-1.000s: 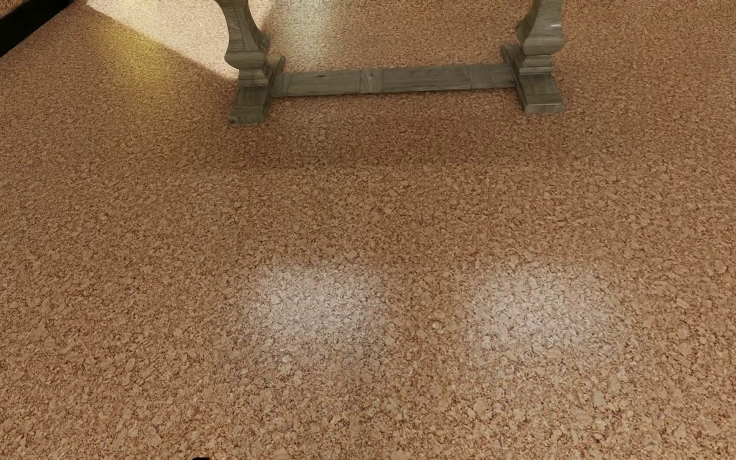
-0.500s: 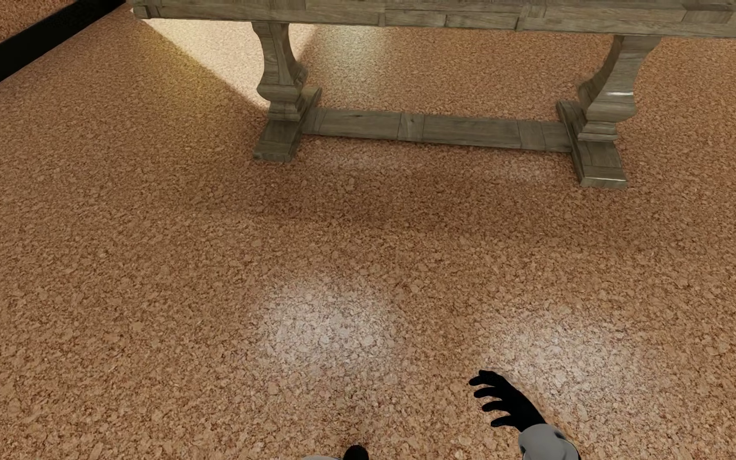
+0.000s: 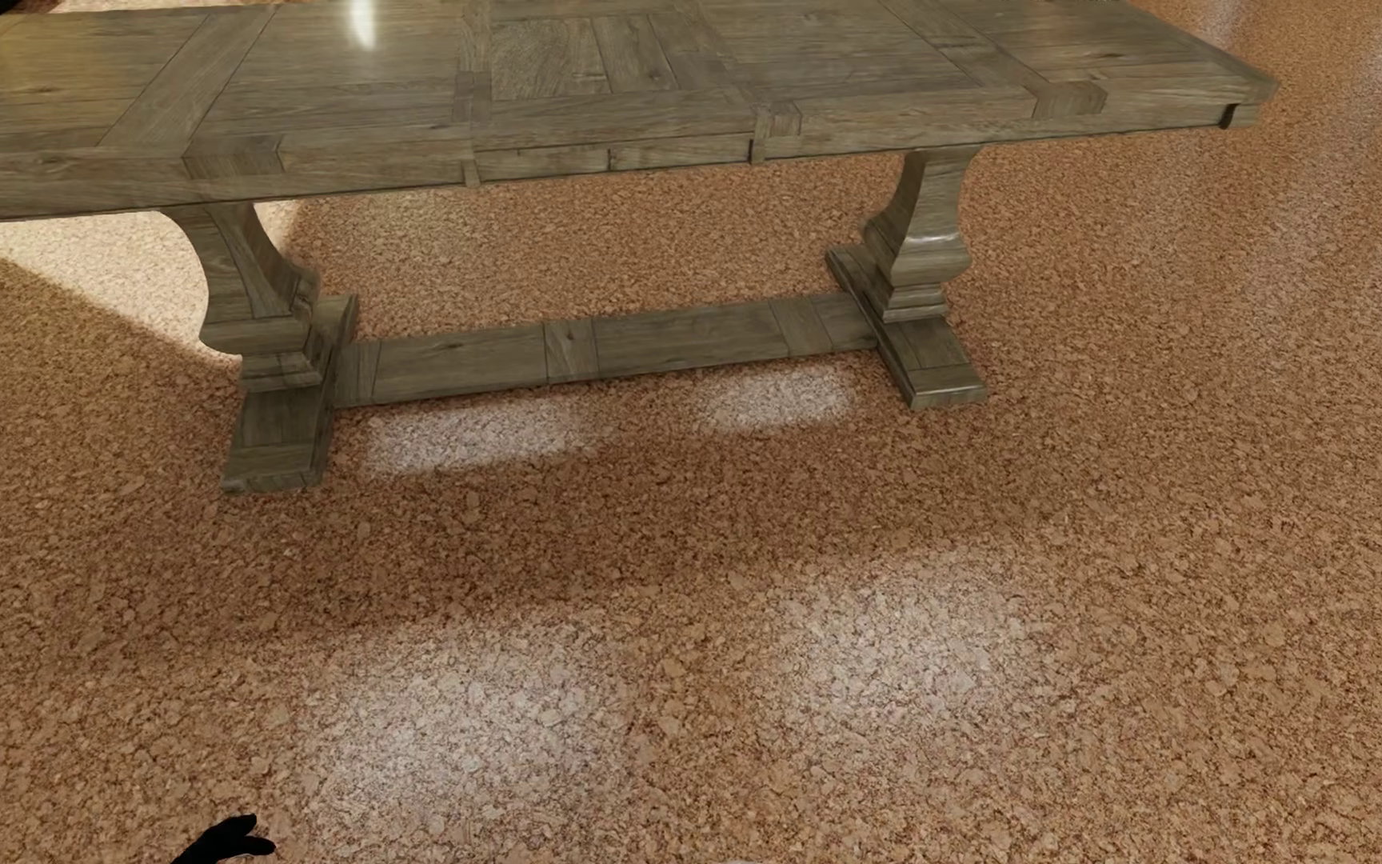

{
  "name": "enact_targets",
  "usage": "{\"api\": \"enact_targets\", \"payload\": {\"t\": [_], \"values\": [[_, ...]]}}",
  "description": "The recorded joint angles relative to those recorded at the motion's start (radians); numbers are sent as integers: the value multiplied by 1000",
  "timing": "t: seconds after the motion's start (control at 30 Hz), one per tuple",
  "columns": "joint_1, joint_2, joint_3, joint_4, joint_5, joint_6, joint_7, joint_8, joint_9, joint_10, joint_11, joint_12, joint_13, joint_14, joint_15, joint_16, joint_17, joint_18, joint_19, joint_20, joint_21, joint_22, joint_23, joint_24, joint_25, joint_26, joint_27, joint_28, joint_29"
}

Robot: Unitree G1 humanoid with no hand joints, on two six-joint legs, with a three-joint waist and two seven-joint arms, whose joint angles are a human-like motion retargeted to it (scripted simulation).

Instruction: Walk towards the wood table

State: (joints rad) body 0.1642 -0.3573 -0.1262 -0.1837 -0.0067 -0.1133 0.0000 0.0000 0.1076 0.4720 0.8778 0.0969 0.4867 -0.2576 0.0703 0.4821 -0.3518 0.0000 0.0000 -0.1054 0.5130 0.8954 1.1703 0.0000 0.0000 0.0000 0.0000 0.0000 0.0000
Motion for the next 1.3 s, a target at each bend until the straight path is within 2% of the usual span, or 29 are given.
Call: {"api": "enact_targets", "payload": {"t": [0.07,0.13,0.17,0.2,0.27,0.33,0.37,0.43,0.47,0.5,0.57,0.63,0.7,0.77,0.83,0.9,1.03,1.07,1.17,1.23,1.3], "values": [[69,4,-44,-12,-7,-19,0,0,-15,-25,-303,-10,36,-61,-44,25,20,0,0,6,-32,-57,-60,0,0,0,0,0,0],[104,9,-71,-20,-29,-38,0,0,-39,-28,-510,-16,59,-119,-178,31,60,0,0,13,-55,-89,-105,0,0,0,0,0,0],[110,7,-78,-21,-44,-41,0,0,-50,-20,-540,-16,57,-135,-253,22,80,0,0,17,-50,-91,-110,0,0,0,0,0,0],[118,8,-79,-17,-56,-38,0,0,-57,-10,-526,-11,45,-145,-283,5,95,0,0,20,-29,-84,-104,0,0,0,0,0,0],[151,13,-67,0,-52,-15,0,0,-54,5,-536,14,-14,-133,-238,-44,104,0,0,5,33,-38,-76,0,0,0,0,0,0],[147,-11,-31,37,1,36,0,0,-69,35,-503,70,-90,-12,-30,-91,98,0,0,-52,63,38,-41,0,0,0,0,0,0],[132,-15,3,59,38,68,0,0,-75,80,-471,108,-131,91,18,-113,87,0,0,-92,58,88,-32,0,0,0,0,0,0],[57,25,77,100,75,110,0,0,-83,264,-448,194,-212,324,-9,-142,52,0,0,-187,17,187,-60,0,0,0,0,0,0],[-5,58,109,122,80,123,0,0,-84,381,-453,234,-250,375,-48,-150,30,0,0,-233,-24,223,-99,0,0,0,0,0,0],[-73,91,138,138,86,136,0,0,-84,490,-458,271,-286,349,-86,-157,6,0,0,-266,-79,247,-148,0,0,0,0,0,0],[-199,152,189,143,98,152,0,0,-77,639,-465,329,-354,184,-136,-171,-36,0,0,-299,-201,271,-243,0,0,0,0,0,0],[-290,215,231,133,98,156,0,0,-59,664,-471,360,-420,49,-175,-177,-66,0,0,-300,-313,269,-315,0,0,0,0,0,0],[-338,268,264,124,94,153,0,0,-42,551,-477,366,-466,7,-209,-178,-80,0,0,-281,-400,248,-380,0,0,0,0,0,0],[-337,296,286,115,89,139,0,0,-39,341,-478,351,-498,15,-235,-178,-79,0,0,-265,-423,224,-430,0,0,0,0,0,0],[-308,312,283,108,85,127,0,0,-47,140,-477,316,-511,85,-262,-177,-63,0,0,-258,-403,203,-464,0,0,0,0,0,0],[-274,325,268,103,82,117,0,0,-49,59,-477,259,-508,175,-273,-175,-35,0,0,-267,-363,182,-468,0,0,0,0,0,0],[-204,357,217,101,65,98,0,0,-58,-5,-491,133,-454,166,-299,-153,29,0,0,-223,-221,87,-318,0,0,0,0,0,0],[-187,365,200,115,73,103,0,0,-62,-20,-498,85,-441,164,-305,-145,38,0,0,-247,-159,105,-246,0,0,0,0,0,0],[-138,395,172,112,73,111,0,0,-66,-71,-505,2,-368,164,-328,-135,55,0,0,-213,-27,44,-80,0,0,0,0,0,0],[-121,419,157,107,65,111,0,0,-67,-77,-500,-33,-311,167,-341,-131,59,0,0,-199,14,15,-7,0,0,0,0,0,0],[-108,440,142,103,61,110,0,0,-73,-77,-502,-38,-253,159,-341,-128,61,0,0,-190,-7,1,28,0,0,0,0,0,0]]}}
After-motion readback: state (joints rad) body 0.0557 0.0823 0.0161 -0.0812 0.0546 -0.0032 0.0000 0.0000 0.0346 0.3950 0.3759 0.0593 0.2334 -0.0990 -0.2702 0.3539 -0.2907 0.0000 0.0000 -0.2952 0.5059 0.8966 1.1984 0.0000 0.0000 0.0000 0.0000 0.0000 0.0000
